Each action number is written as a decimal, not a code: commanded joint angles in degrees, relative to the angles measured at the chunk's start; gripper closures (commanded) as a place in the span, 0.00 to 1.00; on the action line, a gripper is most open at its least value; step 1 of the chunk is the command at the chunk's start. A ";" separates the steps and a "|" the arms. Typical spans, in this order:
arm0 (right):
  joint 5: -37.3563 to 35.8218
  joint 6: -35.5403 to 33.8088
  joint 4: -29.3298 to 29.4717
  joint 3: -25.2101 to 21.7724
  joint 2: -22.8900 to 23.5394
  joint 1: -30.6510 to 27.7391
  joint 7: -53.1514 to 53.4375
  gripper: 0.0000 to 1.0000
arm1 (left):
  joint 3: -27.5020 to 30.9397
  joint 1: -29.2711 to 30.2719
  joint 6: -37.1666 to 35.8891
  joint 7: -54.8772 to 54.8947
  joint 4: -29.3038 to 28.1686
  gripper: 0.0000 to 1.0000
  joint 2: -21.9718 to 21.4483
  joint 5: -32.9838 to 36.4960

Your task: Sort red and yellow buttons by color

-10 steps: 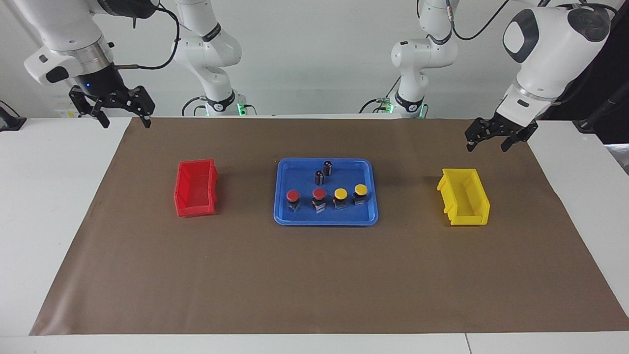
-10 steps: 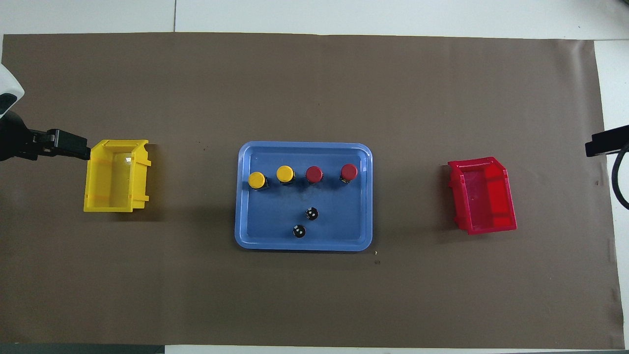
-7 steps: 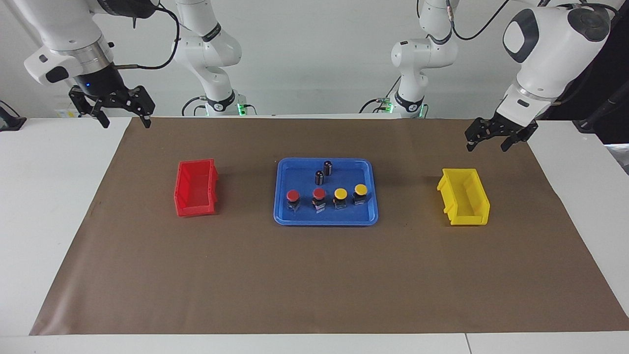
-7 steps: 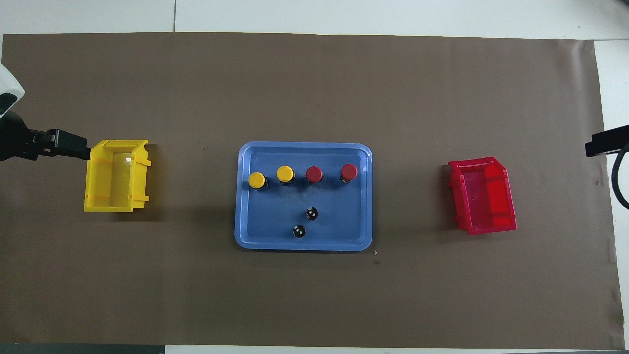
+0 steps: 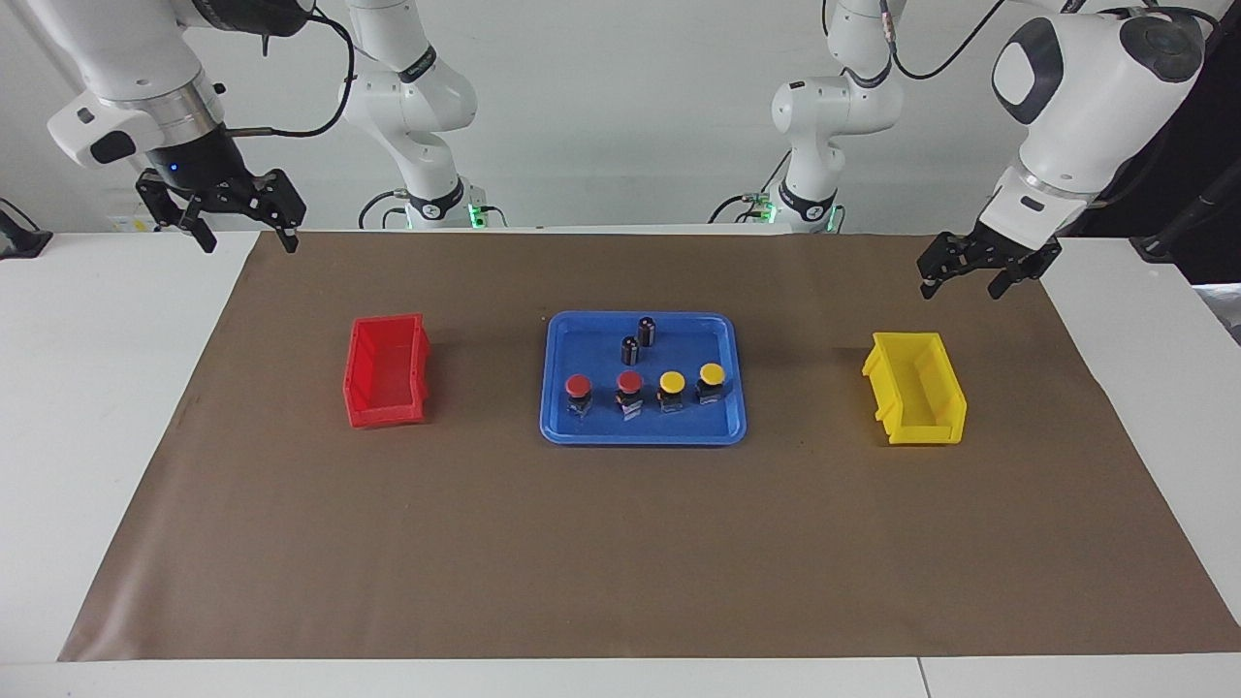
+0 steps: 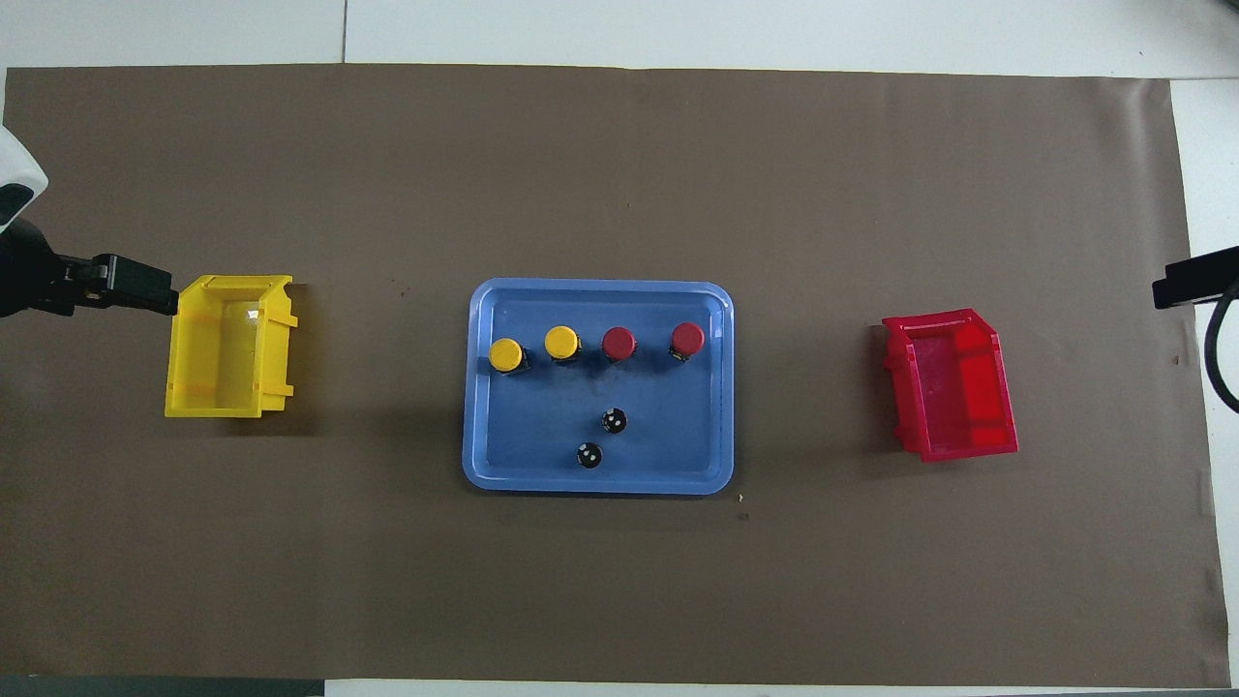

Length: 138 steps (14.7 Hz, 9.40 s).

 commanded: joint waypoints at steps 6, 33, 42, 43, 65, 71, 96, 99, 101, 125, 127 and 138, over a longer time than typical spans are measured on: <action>-0.54 0.16 -0.78 0.27 -0.09 0.82 0.07 0.00 | -0.15 -1.47 -0.83 0.22 0.10 0.00 -0.60 0.61; -2.39 34.78 -14.23 16.71 18.62 16.55 42.43 0.02 | 0.38 -0.16 1.09 -1.97 -1.75 0.00 -1.57 0.69; -2.65 37.68 -15.11 16.62 21.44 18.22 42.52 0.17 | 0.29 1.34 3.47 -2.23 -3.51 0.00 -2.45 0.70; -2.65 38.12 -15.72 16.62 21.53 18.14 42.43 0.19 | 0.29 1.34 3.30 -2.32 -3.51 0.00 -2.45 0.70; 2.25 26.02 -13.08 16.71 9.69 9.54 27.88 0.86 | -0.24 -16.83 18.84 -33.32 -10.27 0.18 0.79 0.17; 5.42 18.97 -23.35 16.62 -2.72 -3.11 6.42 0.86 | -0.15 -28.10 29.74 -46.34 -12.91 0.18 9.41 0.61; 10.79 40.50 -48.24 16.18 -6.25 -14.03 -14.78 0.85 | -0.24 -29.34 31.26 -42.14 -15.03 0.98 13.64 2.54; 10.79 40.50 -49.12 16.18 -6.59 -14.03 -15.14 0.85 | -0.24 -29.25 18.73 -41.87 -8.63 0.98 12.59 2.45; 10.79 40.50 -49.74 16.18 -6.86 -14.03 -15.14 0.85 | 0.20 -28.29 10.02 -40.47 -4.14 0.99 10.05 2.54; 10.79 43.14 -51.50 16.18 -7.48 -14.03 -15.93 0.45 | 0.38 3.53 26.41 4.01 -27.76 0.99 -2.62 8.61; 10.79 42.70 -50.53 16.18 -7.30 -13.86 -15.75 0.45 | 0.29 3.45 27.29 2.69 -27.94 0.99 -2.01 8.61; 7.02 25.30 -24.97 16.88 2.01 -3.78 3.19 0.33 | 0.29 2.48 36.08 -0.65 -33.65 0.97 -0.25 8.61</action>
